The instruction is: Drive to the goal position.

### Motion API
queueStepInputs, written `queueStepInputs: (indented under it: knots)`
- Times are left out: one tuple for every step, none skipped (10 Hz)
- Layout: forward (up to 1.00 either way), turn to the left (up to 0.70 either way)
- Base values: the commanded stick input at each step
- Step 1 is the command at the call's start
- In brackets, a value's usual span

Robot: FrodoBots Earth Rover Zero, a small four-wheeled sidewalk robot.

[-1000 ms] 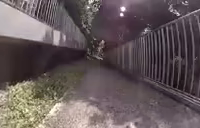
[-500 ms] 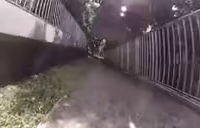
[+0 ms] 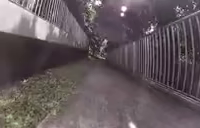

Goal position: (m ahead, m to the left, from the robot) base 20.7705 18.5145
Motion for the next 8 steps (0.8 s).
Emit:
queueStepInputs:
  knots:
    - [1.00,-0.40]
    - [1.00,-0.39]
    - [1.00,-0.01]
    - [1.00,0.00]
    - [1.00,0.00]
    - [1.00,0.00]
    - [1.00,0.00]
    - [1.00,0.00]
